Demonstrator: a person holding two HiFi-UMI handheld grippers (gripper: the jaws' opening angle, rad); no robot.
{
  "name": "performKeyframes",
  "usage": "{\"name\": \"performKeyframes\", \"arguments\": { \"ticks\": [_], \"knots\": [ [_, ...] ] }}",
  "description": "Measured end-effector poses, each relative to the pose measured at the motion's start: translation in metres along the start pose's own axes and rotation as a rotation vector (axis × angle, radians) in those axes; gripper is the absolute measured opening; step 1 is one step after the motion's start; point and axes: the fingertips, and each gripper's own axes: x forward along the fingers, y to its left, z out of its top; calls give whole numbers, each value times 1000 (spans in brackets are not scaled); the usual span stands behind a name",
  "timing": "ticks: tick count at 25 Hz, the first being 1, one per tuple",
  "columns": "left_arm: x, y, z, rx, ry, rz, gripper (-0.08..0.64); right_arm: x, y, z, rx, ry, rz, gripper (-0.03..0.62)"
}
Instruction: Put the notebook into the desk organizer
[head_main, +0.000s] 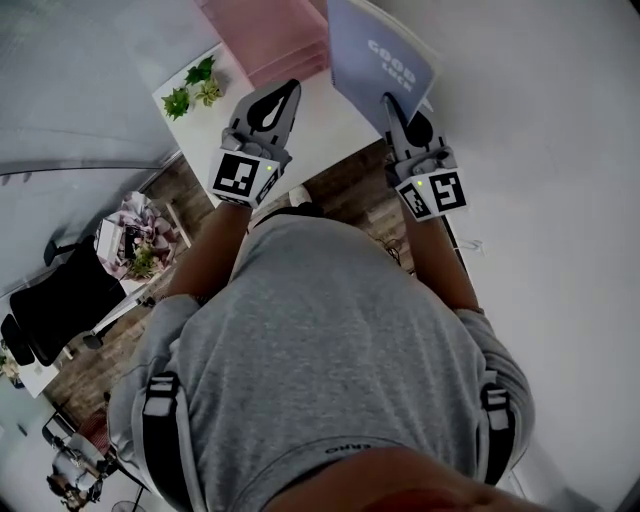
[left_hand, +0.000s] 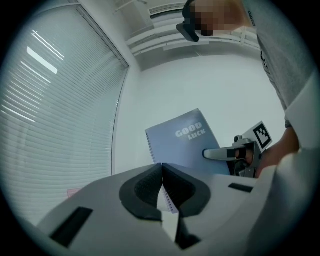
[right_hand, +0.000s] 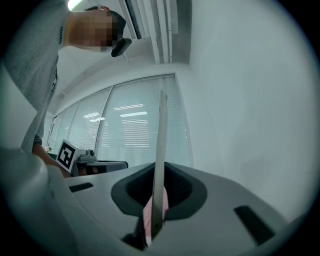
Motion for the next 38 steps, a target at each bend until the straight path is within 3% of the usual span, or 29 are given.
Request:
{"name": "performKeyframes", "arguments": {
  "ticks": [4,11,16,21,26,32,38],
  "knots": [
    [2,38,-1,19,0,34,20,45,3,3,-1,13,50,38],
    [-6,122,-6,13,23,163,20,137,15,-5,55,36,161,38],
    [-4,116,-30,47,53,251,20,150,-1,-27,99,21,267,38],
    [-2,118,-56,72,88,385,20,174,-13,-56,177,28,416,38],
    [5,156,-30,64,101,516,20,235,-9,-39,256,101,560,38],
    [20,166,-27,106,86,640,20,265,-18,-54,403,195,695,38],
    [23,176,-36,94,100,736,20,290,-24,-76,558,319,754,38]
  ]
}}
